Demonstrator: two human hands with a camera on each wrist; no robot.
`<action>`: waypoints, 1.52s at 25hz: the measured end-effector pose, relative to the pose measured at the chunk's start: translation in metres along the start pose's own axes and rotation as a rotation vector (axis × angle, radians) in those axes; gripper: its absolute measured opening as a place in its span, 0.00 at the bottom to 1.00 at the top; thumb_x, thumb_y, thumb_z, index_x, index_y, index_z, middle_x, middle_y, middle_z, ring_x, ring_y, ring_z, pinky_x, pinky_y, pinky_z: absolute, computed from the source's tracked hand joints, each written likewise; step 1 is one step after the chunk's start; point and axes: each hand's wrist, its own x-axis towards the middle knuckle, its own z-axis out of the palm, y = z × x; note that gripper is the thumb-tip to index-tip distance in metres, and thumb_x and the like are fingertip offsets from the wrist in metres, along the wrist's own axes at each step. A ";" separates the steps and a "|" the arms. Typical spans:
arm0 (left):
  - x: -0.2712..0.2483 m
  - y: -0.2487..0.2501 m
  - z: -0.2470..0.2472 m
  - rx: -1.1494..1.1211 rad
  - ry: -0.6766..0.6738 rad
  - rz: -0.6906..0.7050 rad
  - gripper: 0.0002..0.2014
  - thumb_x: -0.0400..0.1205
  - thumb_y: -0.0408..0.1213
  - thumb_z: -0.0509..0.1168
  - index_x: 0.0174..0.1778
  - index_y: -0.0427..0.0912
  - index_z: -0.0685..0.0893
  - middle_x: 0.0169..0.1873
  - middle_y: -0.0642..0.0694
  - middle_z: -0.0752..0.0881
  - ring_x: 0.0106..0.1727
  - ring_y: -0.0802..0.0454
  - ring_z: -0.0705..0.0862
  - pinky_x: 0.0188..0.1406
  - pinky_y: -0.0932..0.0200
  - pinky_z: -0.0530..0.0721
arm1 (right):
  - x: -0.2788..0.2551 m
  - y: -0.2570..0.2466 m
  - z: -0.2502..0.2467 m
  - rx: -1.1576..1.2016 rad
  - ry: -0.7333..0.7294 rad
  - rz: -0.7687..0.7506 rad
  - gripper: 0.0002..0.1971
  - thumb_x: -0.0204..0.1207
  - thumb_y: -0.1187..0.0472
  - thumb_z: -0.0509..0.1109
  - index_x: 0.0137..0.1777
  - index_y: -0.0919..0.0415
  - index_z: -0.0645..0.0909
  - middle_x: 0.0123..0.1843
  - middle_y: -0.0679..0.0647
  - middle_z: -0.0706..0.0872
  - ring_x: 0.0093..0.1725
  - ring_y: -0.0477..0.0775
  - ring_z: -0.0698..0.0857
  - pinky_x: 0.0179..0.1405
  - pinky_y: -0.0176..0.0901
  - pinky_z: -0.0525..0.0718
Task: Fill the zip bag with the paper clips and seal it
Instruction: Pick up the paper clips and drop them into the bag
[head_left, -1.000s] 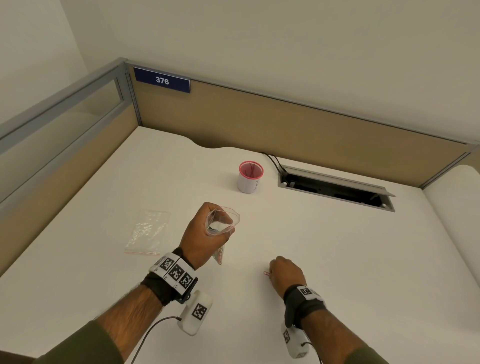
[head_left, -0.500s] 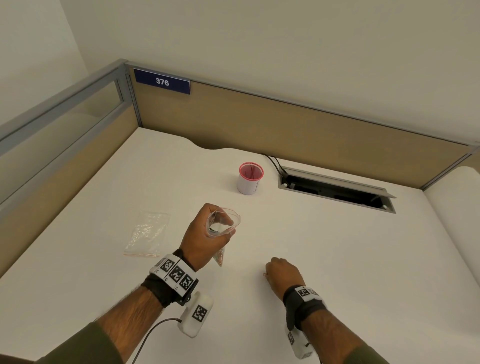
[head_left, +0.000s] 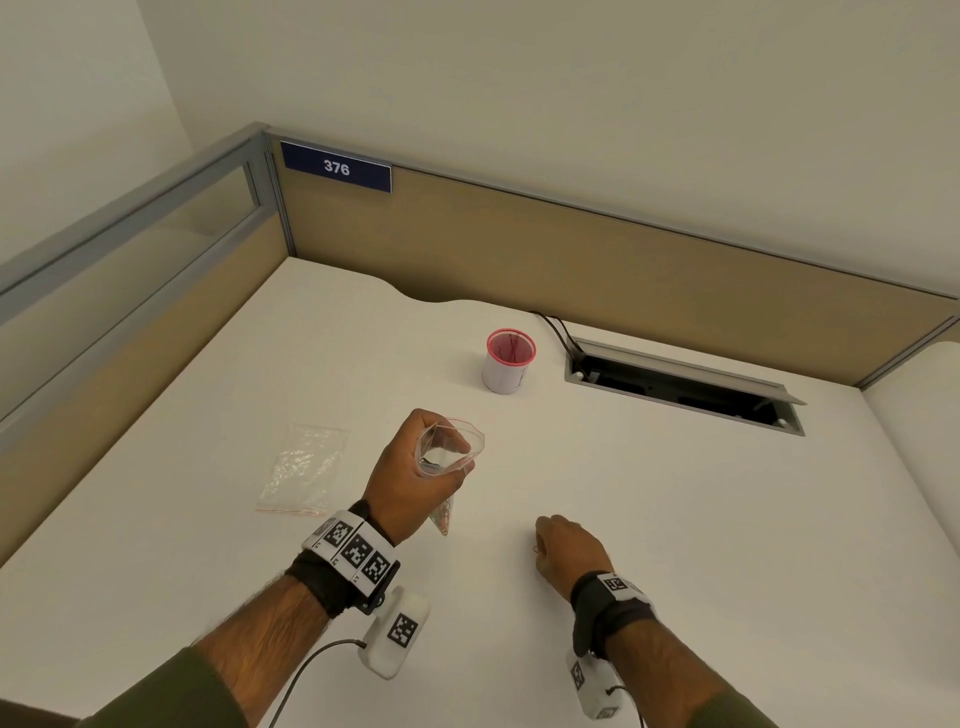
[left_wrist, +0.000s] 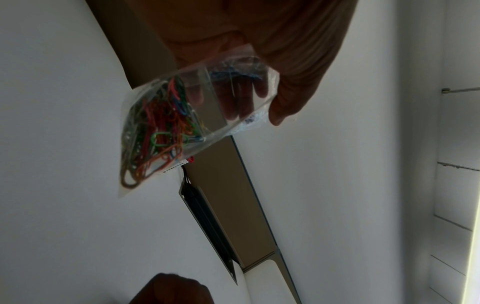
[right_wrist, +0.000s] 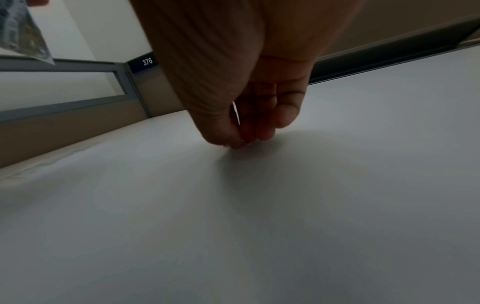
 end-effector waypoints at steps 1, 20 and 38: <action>0.000 0.000 -0.001 -0.001 0.004 0.002 0.18 0.71 0.44 0.74 0.53 0.47 0.78 0.48 0.48 0.89 0.59 0.50 0.88 0.65 0.53 0.83 | 0.000 0.001 0.000 -0.006 0.005 -0.009 0.06 0.79 0.60 0.60 0.49 0.59 0.77 0.53 0.57 0.83 0.47 0.57 0.80 0.44 0.46 0.77; 0.006 -0.002 0.002 0.019 -0.002 -0.011 0.15 0.73 0.37 0.73 0.53 0.46 0.78 0.48 0.48 0.89 0.59 0.52 0.87 0.63 0.57 0.82 | 0.017 -0.004 -0.021 -0.062 -0.168 -0.085 0.04 0.71 0.63 0.63 0.45 0.57 0.76 0.50 0.55 0.81 0.46 0.57 0.80 0.48 0.48 0.81; 0.006 0.002 0.003 0.042 0.012 -0.010 0.16 0.73 0.38 0.73 0.53 0.45 0.78 0.48 0.48 0.89 0.59 0.53 0.87 0.62 0.60 0.82 | -0.006 -0.013 -0.045 0.159 -0.008 -0.088 0.12 0.75 0.64 0.62 0.56 0.53 0.80 0.52 0.52 0.82 0.51 0.55 0.83 0.50 0.42 0.79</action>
